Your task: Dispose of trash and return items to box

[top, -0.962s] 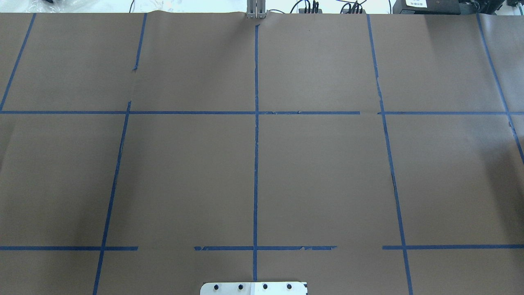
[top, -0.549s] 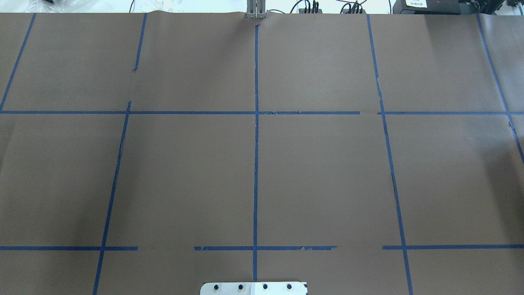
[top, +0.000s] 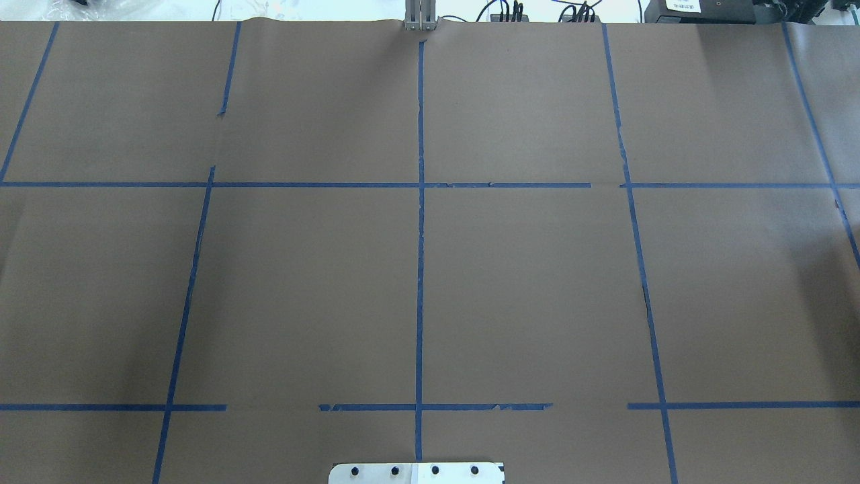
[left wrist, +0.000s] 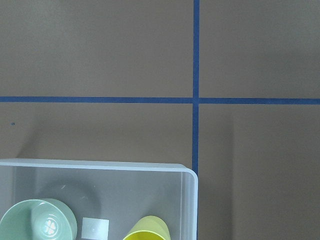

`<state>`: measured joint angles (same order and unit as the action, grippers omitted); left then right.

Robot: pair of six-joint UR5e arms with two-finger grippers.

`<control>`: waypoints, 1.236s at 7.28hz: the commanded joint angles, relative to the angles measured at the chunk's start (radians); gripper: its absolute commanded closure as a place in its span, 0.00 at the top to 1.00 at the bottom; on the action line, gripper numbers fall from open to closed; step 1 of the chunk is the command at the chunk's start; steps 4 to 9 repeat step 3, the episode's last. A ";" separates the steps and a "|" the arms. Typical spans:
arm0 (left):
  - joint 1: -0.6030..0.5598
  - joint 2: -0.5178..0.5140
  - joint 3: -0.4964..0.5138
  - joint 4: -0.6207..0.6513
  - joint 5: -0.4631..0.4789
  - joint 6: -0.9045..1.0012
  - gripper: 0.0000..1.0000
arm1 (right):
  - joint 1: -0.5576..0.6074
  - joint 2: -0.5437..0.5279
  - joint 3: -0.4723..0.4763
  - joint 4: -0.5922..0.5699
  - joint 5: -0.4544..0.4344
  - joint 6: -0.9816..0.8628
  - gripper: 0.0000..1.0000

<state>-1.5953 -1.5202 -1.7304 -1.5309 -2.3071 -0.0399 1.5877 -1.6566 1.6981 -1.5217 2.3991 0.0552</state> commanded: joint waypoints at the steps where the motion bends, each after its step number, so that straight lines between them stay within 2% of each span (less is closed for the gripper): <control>1: 0.000 0.000 0.000 0.000 0.000 0.000 1.00 | 0.000 0.000 0.000 0.000 0.000 0.000 1.00; 9: 0.000 0.000 0.000 0.000 0.000 0.000 1.00 | 0.000 0.000 0.003 0.000 0.002 0.000 1.00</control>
